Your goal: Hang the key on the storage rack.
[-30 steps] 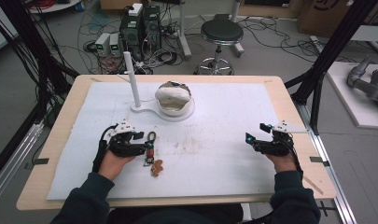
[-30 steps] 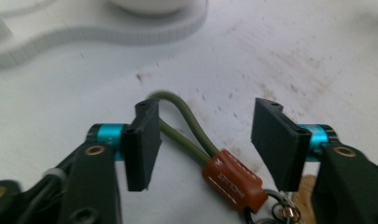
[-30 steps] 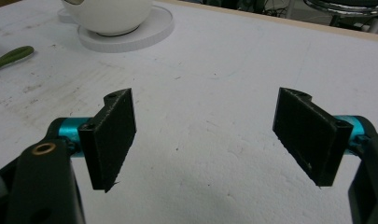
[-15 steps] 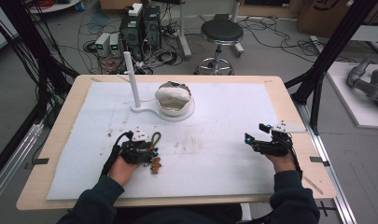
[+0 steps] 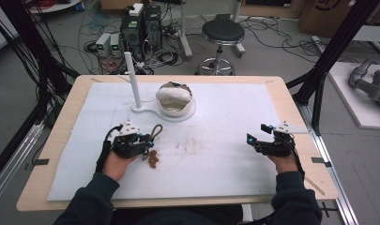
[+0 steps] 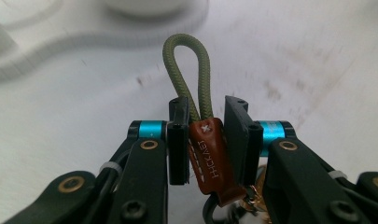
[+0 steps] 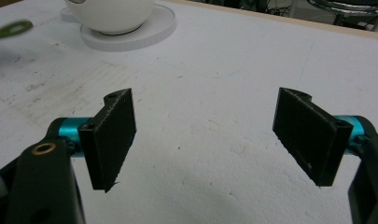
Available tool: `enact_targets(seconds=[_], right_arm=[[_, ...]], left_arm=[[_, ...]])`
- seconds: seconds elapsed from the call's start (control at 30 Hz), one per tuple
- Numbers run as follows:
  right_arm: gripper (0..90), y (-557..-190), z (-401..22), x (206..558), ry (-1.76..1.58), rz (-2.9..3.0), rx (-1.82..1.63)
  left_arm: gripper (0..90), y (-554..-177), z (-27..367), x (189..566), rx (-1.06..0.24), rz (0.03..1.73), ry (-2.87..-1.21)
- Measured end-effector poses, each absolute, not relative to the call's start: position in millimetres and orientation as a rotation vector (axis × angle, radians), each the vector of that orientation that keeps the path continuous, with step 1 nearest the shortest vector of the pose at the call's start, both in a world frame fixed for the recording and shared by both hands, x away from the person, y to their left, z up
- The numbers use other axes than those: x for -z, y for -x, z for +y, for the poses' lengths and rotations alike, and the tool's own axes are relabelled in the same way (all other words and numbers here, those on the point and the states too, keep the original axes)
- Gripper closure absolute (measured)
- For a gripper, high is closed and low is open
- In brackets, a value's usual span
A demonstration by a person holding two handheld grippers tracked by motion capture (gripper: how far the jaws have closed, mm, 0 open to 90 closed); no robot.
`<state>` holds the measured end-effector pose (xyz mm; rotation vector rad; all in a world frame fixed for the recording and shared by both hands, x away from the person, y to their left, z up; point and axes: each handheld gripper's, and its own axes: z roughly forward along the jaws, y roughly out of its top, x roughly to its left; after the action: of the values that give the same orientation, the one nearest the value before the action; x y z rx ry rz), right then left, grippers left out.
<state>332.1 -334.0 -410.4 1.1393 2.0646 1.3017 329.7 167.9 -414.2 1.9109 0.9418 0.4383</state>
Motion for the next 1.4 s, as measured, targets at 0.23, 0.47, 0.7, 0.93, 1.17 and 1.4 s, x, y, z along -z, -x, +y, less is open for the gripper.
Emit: enact_targets(seconds=[0.23, 0.47, 0.7, 0.93, 1.17, 1.4], right_arm=[[21.7, -332, -333, 410, -1.137, 2.068, -1.306], [21.7, -332, -334, 408, -1.132, 2.056, -1.319], [21.7, -331, -335, 407, -1.128, 2.047, -1.323], [21.7, -331, -336, 407, -1.127, 2.048, -1.324], [21.7, -332, -336, 407, -1.127, 2.051, -1.323], [21.7, -332, -336, 408, -1.124, 2.051, -1.322]], left_arm=[[71.5, -329, 198, 384, -0.529, 0.906, -1.709], [71.5, -339, 225, 350, -0.599, 0.918, -1.556], [71.5, -362, 230, 309, -0.673, 0.901, -1.554], [71.4, -390, 233, 308, -0.683, 0.993, -1.593], [71.4, -404, 230, 319, -0.685, 1.044, -1.639], [70.8, -418, 224, 333, -0.653, 1.078, -1.689]])
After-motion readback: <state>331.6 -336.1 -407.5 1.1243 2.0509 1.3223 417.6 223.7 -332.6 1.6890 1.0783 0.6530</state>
